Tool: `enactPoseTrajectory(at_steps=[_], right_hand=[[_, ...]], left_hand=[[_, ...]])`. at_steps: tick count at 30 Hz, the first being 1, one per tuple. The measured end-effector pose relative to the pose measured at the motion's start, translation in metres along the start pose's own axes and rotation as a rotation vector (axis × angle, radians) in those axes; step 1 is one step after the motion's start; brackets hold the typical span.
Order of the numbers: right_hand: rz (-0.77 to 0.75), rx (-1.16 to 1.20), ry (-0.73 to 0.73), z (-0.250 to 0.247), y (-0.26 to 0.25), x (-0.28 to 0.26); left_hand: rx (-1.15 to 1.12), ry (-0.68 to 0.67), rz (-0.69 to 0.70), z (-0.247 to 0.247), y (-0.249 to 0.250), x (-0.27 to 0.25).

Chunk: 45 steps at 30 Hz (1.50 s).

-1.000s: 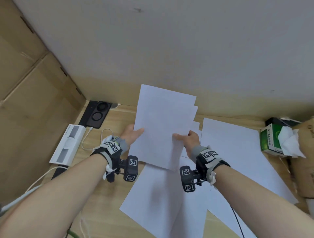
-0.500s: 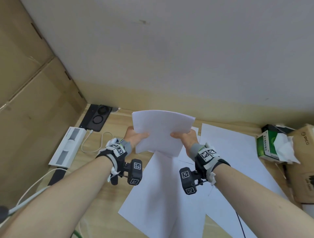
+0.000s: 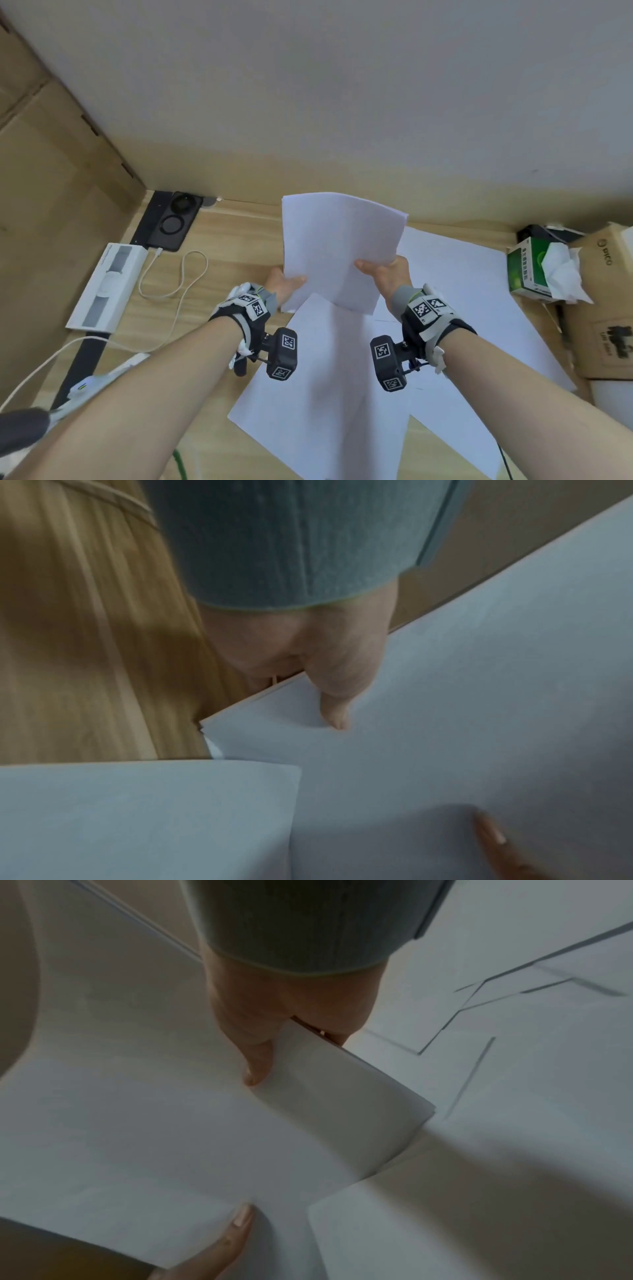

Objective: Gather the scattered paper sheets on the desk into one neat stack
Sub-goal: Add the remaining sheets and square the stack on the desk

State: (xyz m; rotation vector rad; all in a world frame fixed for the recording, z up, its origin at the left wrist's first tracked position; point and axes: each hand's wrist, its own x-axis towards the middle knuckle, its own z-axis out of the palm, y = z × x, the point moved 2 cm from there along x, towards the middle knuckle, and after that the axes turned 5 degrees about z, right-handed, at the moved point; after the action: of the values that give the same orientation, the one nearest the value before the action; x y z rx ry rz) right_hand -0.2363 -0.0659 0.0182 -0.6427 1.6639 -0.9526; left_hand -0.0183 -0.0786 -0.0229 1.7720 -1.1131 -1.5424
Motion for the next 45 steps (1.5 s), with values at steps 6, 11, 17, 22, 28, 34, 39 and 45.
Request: enactPoseTrajectory(at_steps=[6, 11, 17, 22, 28, 34, 39, 45], right_hand=[[0.054, 0.089, 0.106, -0.029, 0.008, 0.006], [0.039, 0.042, 0.042, -0.007, 0.002, 0.018], [0.112, -0.061, -0.094, 0.059, 0.012, 0.020], [0.240, -0.190, -0.226, 0.119, 0.048, 0.016], [0.326, -0.262, -0.331, 0.152, 0.079, 0.026], [0.353, -0.287, -0.311, 0.139, 0.083, 0.034], [0.285, -0.255, -0.197, 0.099, 0.079, 0.026], [0.274, -0.161, -0.102, 0.050, 0.080, 0.006]], left_hand=[[0.000, -0.053, 0.078, 0.027, 0.016, 0.000], [-0.057, 0.048, 0.124, -0.012, 0.039, 0.008], [-0.040, 0.130, 0.115, -0.082, 0.036, 0.011], [0.079, 0.172, -0.003, -0.137, -0.015, 0.025], [0.260, 0.240, -0.014, -0.162, -0.050, 0.041], [0.332, 0.375, 0.025, -0.161, -0.052, 0.050], [0.512, 0.417, 0.078, -0.152, -0.050, 0.056], [0.204, 0.069, 0.087, -0.099, -0.027, 0.021]])
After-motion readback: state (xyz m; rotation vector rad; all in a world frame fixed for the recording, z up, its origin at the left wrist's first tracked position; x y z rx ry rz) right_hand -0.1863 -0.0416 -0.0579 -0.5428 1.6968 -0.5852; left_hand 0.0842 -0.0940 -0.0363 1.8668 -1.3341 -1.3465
